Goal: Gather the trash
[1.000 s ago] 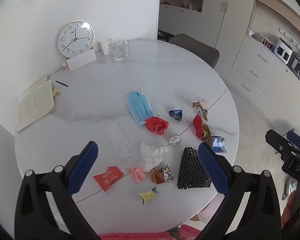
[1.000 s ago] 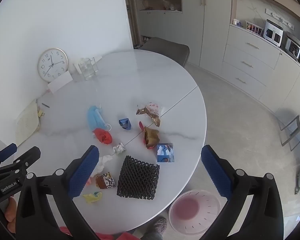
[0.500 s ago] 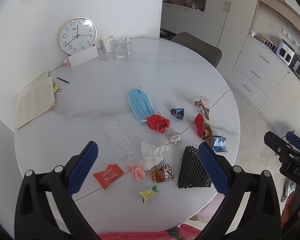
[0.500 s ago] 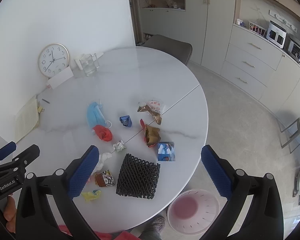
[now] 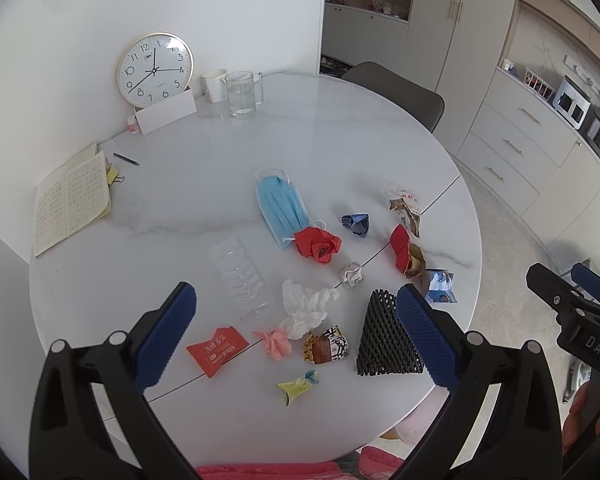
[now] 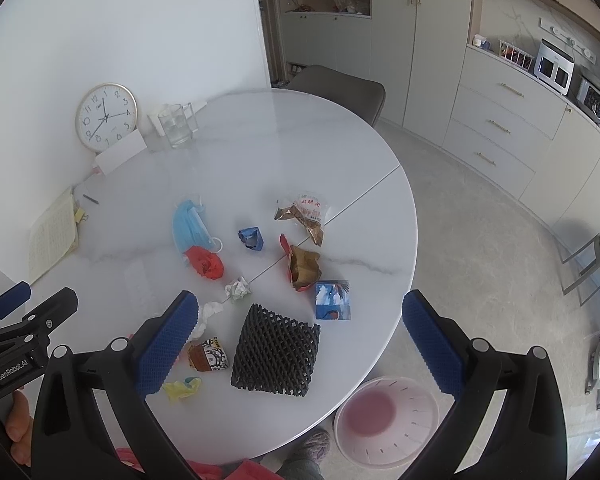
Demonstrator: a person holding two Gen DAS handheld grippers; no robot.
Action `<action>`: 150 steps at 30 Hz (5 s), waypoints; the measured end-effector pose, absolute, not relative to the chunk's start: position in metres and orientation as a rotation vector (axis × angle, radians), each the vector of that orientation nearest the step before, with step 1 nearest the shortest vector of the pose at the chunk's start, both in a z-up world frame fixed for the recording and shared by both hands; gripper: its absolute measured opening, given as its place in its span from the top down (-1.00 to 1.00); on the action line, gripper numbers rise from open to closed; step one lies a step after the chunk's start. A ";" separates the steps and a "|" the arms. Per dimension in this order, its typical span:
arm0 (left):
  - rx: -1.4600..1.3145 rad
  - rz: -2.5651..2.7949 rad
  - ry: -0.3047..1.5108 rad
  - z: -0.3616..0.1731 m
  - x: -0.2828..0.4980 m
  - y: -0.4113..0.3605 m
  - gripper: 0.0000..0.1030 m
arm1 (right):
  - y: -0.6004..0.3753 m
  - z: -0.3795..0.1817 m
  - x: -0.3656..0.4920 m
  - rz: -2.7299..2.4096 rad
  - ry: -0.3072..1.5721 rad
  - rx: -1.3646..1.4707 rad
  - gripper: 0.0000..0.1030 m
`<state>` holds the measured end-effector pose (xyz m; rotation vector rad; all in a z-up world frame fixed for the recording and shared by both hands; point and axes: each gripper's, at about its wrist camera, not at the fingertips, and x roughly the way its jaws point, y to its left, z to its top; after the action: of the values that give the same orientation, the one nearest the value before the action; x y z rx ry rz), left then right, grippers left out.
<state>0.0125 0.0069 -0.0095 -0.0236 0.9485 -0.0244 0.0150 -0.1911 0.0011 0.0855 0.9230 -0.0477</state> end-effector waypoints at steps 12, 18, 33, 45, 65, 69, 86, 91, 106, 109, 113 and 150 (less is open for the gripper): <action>-0.030 -0.022 0.951 -0.010 0.012 0.009 -0.86 | -0.190 0.000 0.016 -0.048 0.933 0.081 -0.97; -0.028 -0.022 0.955 -0.011 0.012 0.009 -0.86 | -0.189 0.000 0.018 -0.048 0.940 0.072 -0.97; -0.027 -0.022 0.958 -0.011 0.012 0.010 -0.86 | -0.191 -0.001 0.018 -0.052 0.949 0.063 -0.97; -0.020 -0.019 0.960 -0.012 0.014 0.012 -0.86 | -0.192 -0.006 0.018 -0.064 0.948 0.062 -0.97; 0.002 -0.045 1.023 -0.062 0.033 0.042 -0.86 | -0.184 -0.080 0.032 -0.094 1.044 0.128 -0.97; 0.000 -0.081 1.027 -0.080 0.042 0.050 -0.86 | -0.179 -0.110 0.038 -0.094 1.092 0.130 -0.97; 0.093 -0.143 1.157 -0.153 0.073 0.134 -0.86 | -0.165 -0.234 0.062 -0.226 1.306 0.176 -0.96; -0.013 -0.153 1.207 -0.166 0.093 0.144 -0.86 | -0.161 -0.237 0.058 -0.183 1.286 0.250 -0.40; 0.192 -0.509 1.196 -0.197 0.073 0.129 -0.86 | -0.177 -0.176 0.025 -0.148 1.221 0.345 0.60; 0.289 -0.568 1.182 -0.209 0.071 0.126 -0.86 | -0.179 -0.173 0.022 -0.145 1.217 0.339 0.60; 0.398 -0.617 1.183 -0.227 0.070 0.120 -0.77 | -0.180 -0.165 0.016 -0.149 1.216 0.349 0.60; 0.281 -0.802 1.054 -0.123 0.015 0.042 0.49 | -0.319 -0.180 -0.116 -0.474 1.176 0.501 0.60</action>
<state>0.0148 0.0422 -0.1228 0.2813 1.0536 -0.8021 -0.1164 -0.3188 -0.1805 0.5010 1.1765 -0.4736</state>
